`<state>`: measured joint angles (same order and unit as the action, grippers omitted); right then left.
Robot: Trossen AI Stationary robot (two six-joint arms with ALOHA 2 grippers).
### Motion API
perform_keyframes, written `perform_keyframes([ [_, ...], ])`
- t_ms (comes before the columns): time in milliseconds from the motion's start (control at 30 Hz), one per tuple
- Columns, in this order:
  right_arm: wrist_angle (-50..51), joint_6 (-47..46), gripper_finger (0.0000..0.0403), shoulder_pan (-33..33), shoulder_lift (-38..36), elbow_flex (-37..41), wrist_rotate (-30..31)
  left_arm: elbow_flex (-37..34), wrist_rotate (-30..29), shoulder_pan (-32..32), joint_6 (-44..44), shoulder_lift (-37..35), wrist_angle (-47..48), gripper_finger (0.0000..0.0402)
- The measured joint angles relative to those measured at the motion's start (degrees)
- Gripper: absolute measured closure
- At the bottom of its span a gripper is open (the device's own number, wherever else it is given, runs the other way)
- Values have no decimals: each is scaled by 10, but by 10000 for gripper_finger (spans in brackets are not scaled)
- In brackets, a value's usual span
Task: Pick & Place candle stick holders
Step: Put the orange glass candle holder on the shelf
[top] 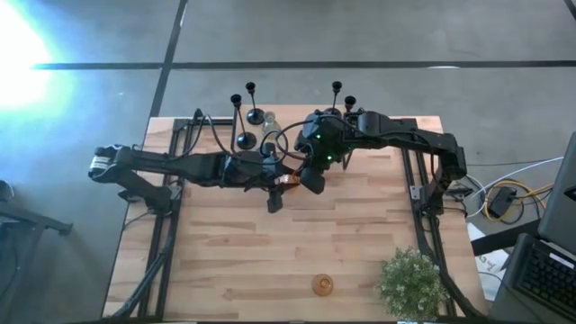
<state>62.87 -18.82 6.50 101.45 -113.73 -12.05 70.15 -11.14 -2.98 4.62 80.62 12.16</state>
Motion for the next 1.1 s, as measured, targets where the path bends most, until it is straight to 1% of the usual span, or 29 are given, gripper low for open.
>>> perform_keyframes([
  [400,-8,2,388,0,0,0,-2,-1,1,1,-11,1,-15,240],
  [633,-7,2,388,-2,0,0,-3,-2,-2,3,-25,2,-15,269],
  [800,-7,-2,386,-2,0,0,-5,-2,-3,4,-25,2,-16,269],
  [900,-8,-6,366,-2,0,0,0,-2,-4,5,-24,2,-16,273],
  [967,-10,-19,344,-2,-1,0,2,-2,-6,6,-19,2,-17,281],
  [1100,-8,-25,296,1,-2,0,4,-3,-21,6,-19,2,-13,281],
])
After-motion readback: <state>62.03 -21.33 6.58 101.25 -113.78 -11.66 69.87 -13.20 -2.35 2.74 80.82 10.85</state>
